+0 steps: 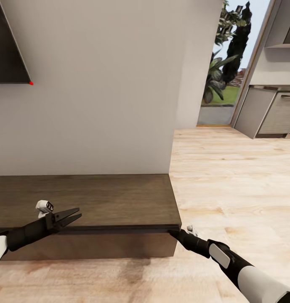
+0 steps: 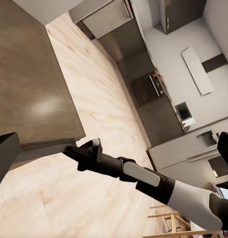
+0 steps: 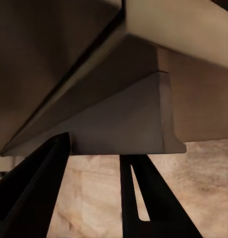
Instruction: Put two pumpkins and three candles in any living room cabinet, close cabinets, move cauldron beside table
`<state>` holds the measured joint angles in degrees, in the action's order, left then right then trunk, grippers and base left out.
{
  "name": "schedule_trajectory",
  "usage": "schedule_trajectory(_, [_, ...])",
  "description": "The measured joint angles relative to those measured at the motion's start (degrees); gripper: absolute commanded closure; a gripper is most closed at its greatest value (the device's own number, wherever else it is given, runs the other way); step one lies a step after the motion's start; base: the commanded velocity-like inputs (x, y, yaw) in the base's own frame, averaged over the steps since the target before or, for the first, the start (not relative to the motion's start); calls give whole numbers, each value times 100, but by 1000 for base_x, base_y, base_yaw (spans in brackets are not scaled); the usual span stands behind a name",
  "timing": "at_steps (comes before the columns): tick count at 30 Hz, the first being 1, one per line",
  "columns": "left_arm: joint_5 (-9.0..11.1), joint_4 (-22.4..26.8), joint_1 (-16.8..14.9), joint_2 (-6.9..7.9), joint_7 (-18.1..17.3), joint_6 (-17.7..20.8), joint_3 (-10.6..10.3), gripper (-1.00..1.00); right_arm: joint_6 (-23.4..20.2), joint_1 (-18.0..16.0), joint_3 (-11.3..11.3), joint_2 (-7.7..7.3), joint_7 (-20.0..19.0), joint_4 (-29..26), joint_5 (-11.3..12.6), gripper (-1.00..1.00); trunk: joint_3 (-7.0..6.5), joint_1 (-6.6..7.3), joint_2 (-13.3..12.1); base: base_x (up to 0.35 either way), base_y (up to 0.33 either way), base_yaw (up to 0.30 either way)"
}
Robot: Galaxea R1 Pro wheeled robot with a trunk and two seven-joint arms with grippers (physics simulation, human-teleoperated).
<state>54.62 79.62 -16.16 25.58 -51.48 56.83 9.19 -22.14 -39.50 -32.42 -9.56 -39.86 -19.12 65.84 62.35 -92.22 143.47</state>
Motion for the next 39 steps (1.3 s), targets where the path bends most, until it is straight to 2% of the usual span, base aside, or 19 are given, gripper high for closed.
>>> schedule_trajectory(13, [0,0,0,-1,0,0,0,-100,57,0,-8,13,-114,80,-3,100,0,0,0,0,0,0])
schedule_trajectory(19, [0,0,0,0,1,0,0,-100,61,35,5,-3,-79,8,-10,100,0,0,0,-12,0,0])
schedule_trajectory(23, [0,0,0,0,-1,0,0,-100,62,10,7,-3,77,-59,-19,100,0,-1,0,-63,0,0])
schedule_trajectory(27, [0,0,0,-1,2,0,0,-100,62,6,3,-3,38,-32,-20,100,0,-1,0,-39,0,0])
schedule_trajectory(29, [1,0,0,-1,2,0,0,-100,58,0,20,0,171,-95,-12,100,0,-1,0,-89,0,0])
schedule_trajectory(34, [0,0,0,-1,0,0,0,-100,56,-2,25,12,25,12,10,100,0,0,0,-20,0,0])
schedule_trajectory(39, [0,0,0,-2,1,0,0,-100,57,-2,40,13,78,-14,10,100,0,0,0,-35,0,0])
